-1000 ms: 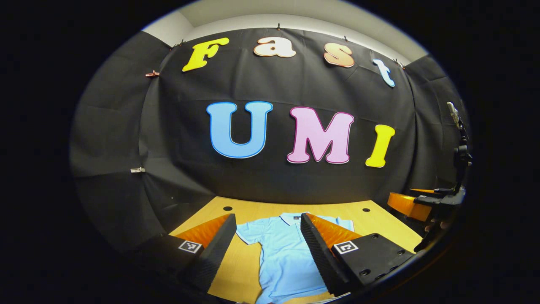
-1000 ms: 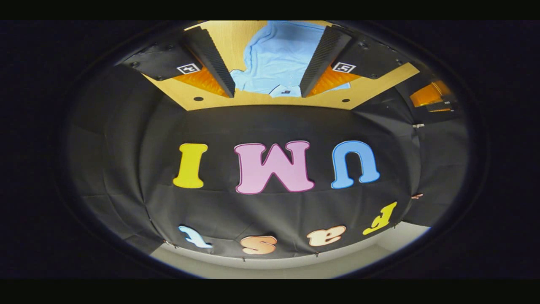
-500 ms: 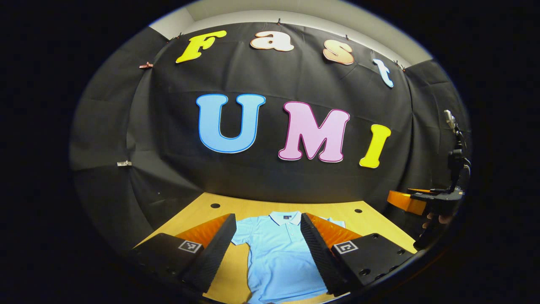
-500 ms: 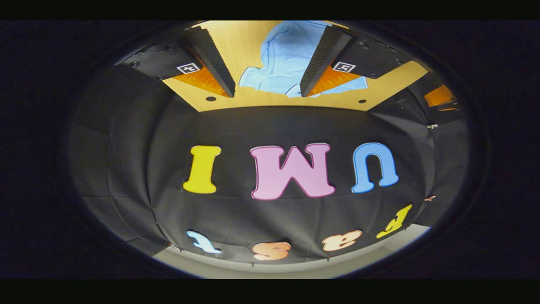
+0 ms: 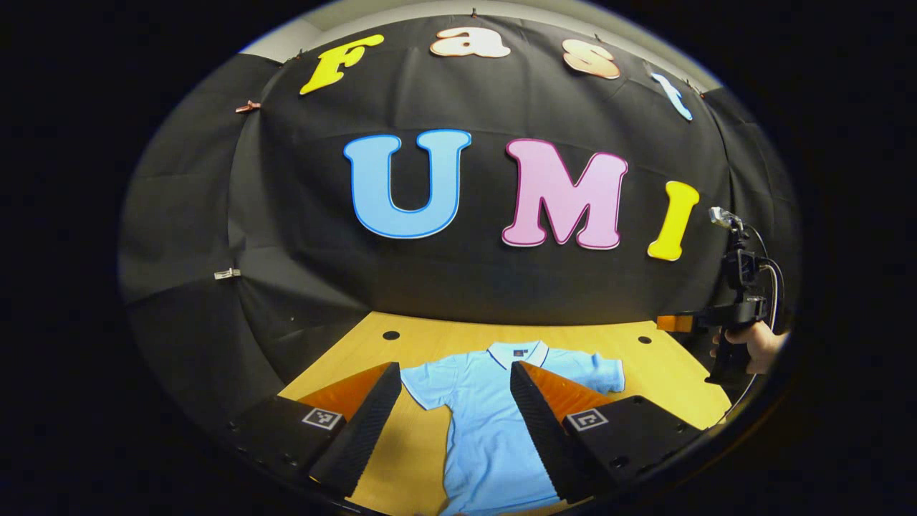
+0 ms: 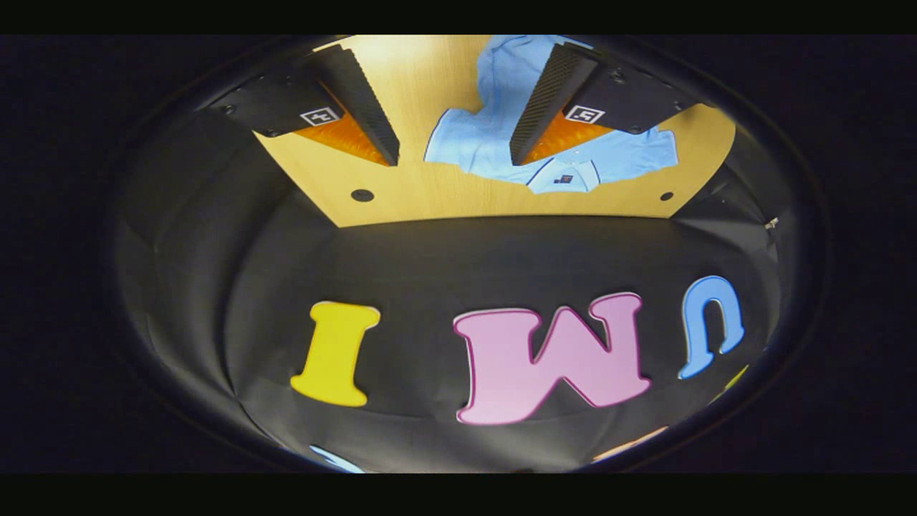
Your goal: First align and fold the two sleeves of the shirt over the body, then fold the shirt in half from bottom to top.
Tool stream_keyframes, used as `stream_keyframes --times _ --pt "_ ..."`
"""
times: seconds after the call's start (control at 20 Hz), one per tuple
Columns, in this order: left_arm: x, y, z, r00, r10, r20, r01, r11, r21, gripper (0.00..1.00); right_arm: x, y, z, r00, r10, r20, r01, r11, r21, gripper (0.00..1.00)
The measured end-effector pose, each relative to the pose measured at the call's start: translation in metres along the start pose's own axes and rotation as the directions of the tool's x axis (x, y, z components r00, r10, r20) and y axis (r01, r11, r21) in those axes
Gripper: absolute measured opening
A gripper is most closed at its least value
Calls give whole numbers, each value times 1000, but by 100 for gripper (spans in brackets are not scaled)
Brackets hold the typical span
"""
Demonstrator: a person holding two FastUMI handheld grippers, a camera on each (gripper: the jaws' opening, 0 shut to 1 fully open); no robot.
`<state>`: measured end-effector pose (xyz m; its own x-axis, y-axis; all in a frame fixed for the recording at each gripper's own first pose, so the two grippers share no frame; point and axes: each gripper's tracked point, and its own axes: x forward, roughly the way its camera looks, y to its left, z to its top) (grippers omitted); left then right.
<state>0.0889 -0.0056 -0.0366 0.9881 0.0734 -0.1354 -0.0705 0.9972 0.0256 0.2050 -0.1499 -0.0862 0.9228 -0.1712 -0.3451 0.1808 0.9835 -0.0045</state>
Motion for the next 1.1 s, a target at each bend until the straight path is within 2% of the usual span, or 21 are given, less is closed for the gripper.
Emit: stream_keyframes --times 0.3,0.5,0.6,0.85,0.9,0.95,1.0,1.05,1.1 --pt "22 -1 -20 995 46 -86 -46 999 4 98 103 -9 -45 978 3 -210 4 999 32 97" --pt "29 0 -38 985 77 -155 -76 997 12 98 165 -18 -89 945 -6 -326 17 999 32 97" --pt "38 -9 -48 980 57 -189 -58 998 2 98 189 -22 -107 928 -7 -372 31 998 59 97" --pt "54 -27 -55 971 23 -238 -21 1000 9 98 214 -34 -135 902 -32 -430 64 996 61 98" --pt "59 -32 -56 970 15 -242 -13 1000 11 98 220 -37 -133 913 -51 -404 69 997 31 89" --pt "63 -34 -55 970 13 -243 -10 1000 11 98 219 -34 -136 909 -51 -414 61 998 11 97" --pt "65 -35 -54 971 7 -237 -8 1000 0 98 219 -33 -133 915 -56 -399 54 998 -18 91" --pt "66 -37 -51 972 -4 -233 -1 1000 -20 98 215 -27 -133 914 -41 -403 35 999 -23 91" --pt "67 -36 -52 972 -9 -235 0 999 -38 98 217 -26 -130 922 -32 -386 22 999 -30 83"
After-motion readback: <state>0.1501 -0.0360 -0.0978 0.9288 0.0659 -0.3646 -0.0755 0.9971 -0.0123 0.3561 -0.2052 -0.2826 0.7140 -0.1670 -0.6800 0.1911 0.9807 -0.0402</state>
